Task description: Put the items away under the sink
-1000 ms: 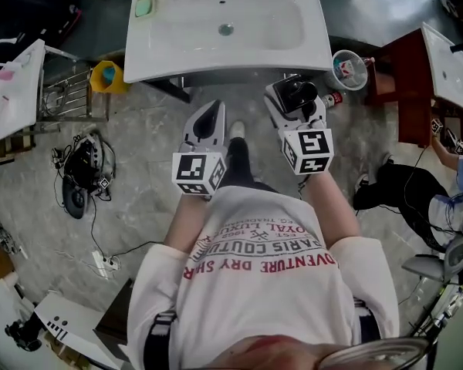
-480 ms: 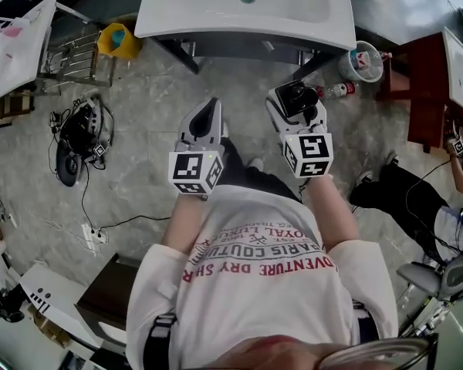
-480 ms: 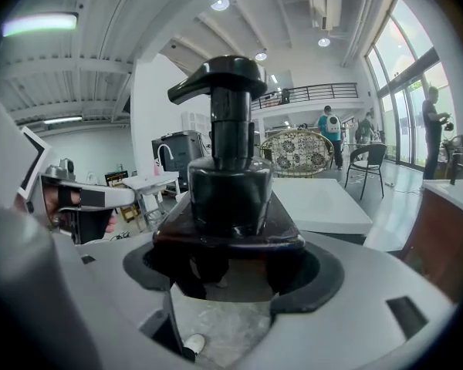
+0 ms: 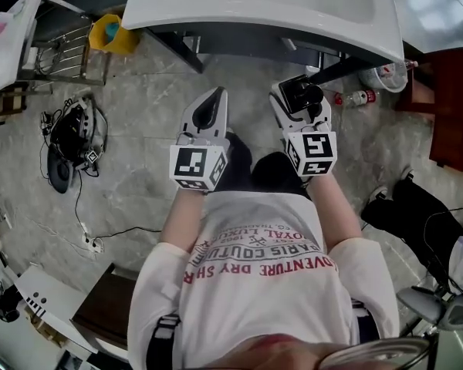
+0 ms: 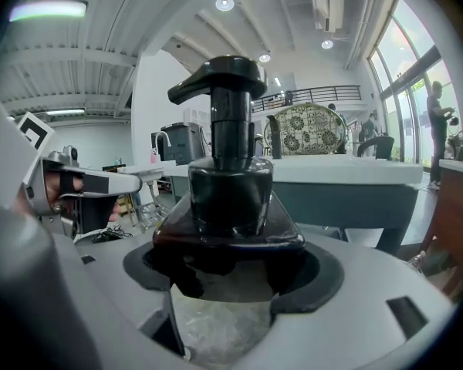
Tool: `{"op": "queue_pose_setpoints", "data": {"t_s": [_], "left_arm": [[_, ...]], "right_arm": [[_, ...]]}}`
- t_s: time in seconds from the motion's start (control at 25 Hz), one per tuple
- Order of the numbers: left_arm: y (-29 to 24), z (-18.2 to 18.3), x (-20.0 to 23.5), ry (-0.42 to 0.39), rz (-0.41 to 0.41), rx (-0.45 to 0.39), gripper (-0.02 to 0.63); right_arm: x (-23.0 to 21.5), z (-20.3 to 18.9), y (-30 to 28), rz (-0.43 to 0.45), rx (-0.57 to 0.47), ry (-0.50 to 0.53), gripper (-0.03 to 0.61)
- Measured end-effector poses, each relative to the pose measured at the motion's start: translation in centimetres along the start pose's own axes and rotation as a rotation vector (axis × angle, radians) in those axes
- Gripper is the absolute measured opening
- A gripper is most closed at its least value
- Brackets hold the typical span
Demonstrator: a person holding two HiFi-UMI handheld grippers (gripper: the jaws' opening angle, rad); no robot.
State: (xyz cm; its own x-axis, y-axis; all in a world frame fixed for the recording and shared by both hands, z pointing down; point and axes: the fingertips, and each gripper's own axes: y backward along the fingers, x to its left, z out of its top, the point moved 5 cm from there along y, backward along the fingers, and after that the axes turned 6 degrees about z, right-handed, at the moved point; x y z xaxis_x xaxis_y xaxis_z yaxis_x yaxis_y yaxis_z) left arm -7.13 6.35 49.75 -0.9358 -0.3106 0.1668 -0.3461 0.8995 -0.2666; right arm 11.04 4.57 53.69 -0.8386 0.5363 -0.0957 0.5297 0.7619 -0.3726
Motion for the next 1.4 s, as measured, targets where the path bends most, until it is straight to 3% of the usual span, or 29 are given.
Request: {"op": "queue_pose_setpoints", "data": {"t_s": [0.36, 0.56, 0.84, 1.4], "left_arm": [[-8.0, -13.4, 6.0, -0.052, -0.012, -0.053, 0.023], [-10.9, -18.2, 7.7, -0.074, -0.032, -0.093, 0.023], [-12.9, -19.4, 9.8, -0.066, -0.04, -0.135, 0.023], [-14.8, -19.1, 15.4, -0.048, -0.037, -0.1, 0.023]], "right_arm": [[-2.1, -12.1, -10.5, 0.004, -0.046, 0.058, 0.367], [-3.5, -16.6, -14.2, -0.016, -0.063, 0.072, 0.367], [-4.1, -18.5, -18.5, -0.015, -0.021, 0.029, 0.367], [-6.1, -14.9, -28.5, -0.065, -0.001, 0.031, 0.367]]}}
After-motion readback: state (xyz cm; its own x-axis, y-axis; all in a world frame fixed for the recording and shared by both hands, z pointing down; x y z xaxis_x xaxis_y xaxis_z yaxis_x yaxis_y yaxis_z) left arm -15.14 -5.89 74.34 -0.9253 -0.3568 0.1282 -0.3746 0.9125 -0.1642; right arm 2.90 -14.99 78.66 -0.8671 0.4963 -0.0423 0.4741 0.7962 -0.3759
